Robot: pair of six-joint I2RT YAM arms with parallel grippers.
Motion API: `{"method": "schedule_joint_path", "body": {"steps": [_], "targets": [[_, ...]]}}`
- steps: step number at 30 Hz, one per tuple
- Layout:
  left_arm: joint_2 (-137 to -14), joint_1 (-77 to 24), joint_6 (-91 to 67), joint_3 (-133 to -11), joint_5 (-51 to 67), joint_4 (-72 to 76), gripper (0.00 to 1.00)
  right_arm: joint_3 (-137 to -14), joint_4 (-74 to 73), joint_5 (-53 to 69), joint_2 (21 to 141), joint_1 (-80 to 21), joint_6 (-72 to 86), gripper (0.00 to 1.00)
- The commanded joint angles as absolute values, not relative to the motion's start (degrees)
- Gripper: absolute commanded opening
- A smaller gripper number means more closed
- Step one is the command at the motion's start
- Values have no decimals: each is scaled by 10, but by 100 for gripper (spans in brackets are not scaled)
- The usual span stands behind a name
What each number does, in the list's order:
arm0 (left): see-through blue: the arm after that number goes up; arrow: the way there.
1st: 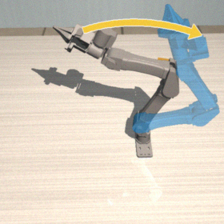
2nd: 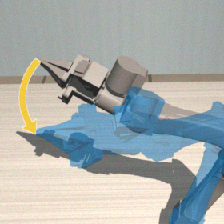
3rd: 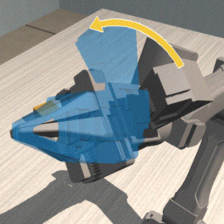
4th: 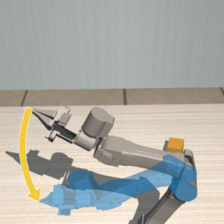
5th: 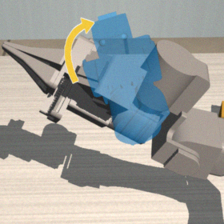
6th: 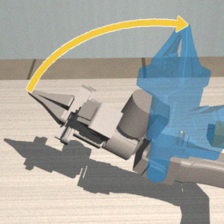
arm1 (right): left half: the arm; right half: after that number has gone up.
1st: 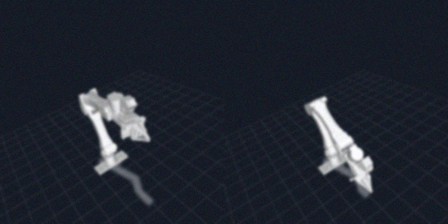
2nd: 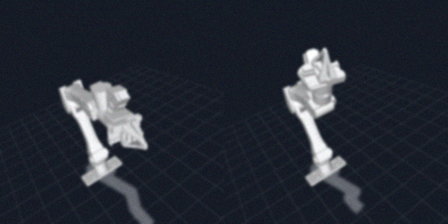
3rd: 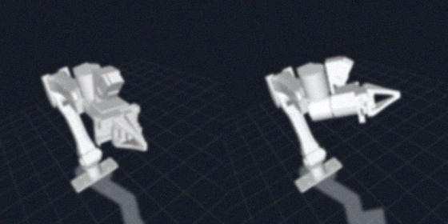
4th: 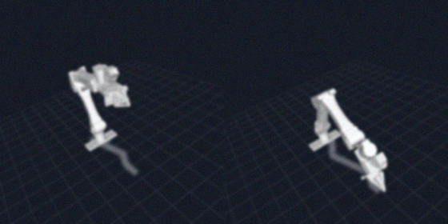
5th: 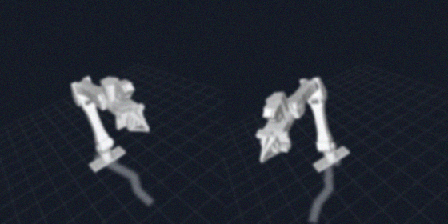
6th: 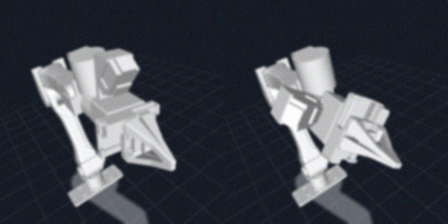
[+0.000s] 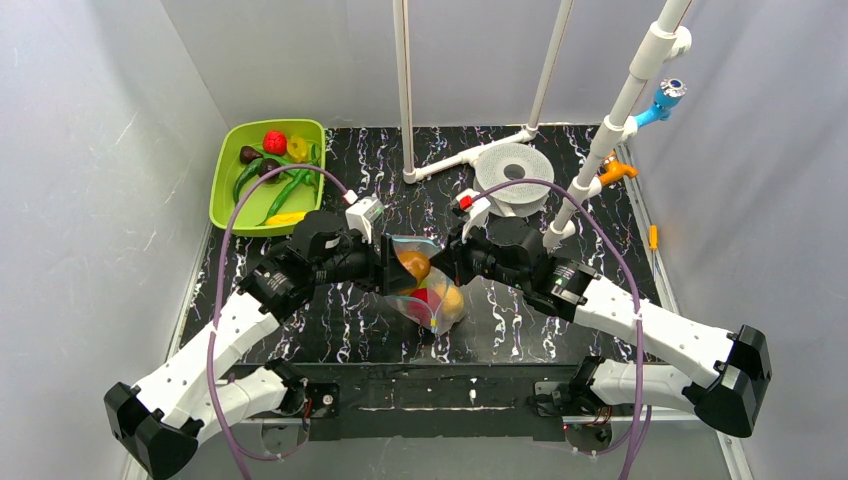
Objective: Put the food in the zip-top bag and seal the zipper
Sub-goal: Place the fake vegetable in the zipper food storage bag.
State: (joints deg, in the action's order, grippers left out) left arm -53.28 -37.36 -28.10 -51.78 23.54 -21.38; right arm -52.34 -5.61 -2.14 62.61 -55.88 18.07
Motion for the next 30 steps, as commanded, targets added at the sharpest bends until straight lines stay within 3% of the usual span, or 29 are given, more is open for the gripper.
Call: {"method": "schedule_joint_path", "body": {"steps": [1, 2, 4, 16, 23, 27, 30], "targets": [[-519, -377, -276, -541, 225, -227, 69, -529, -24, -12, 615, -558, 181, 1], [-515, -377, -275, -541, 221, -227, 75, -529, -24, -10, 614, -558, 180, 1], [-512, -377, -273, -544, 217, -227, 79, -528, -25, -10, 612, -558, 180, 1], [-523, -377, -212, -614, 166, -252, 80, -514, -26, -24, 593, -557, 175, 1], [-453, -377, -183, -616, 18, -272, 86, -514, -25, -22, 598, -556, 168, 1], [-427, -376, -160, -629, -131, -305, 98, -511, -22, -21, 600, -555, 165, 1], [-429, -376, -140, -639, -237, -328, 98, -510, -19, -19, 601, -554, 164, 1]]}}
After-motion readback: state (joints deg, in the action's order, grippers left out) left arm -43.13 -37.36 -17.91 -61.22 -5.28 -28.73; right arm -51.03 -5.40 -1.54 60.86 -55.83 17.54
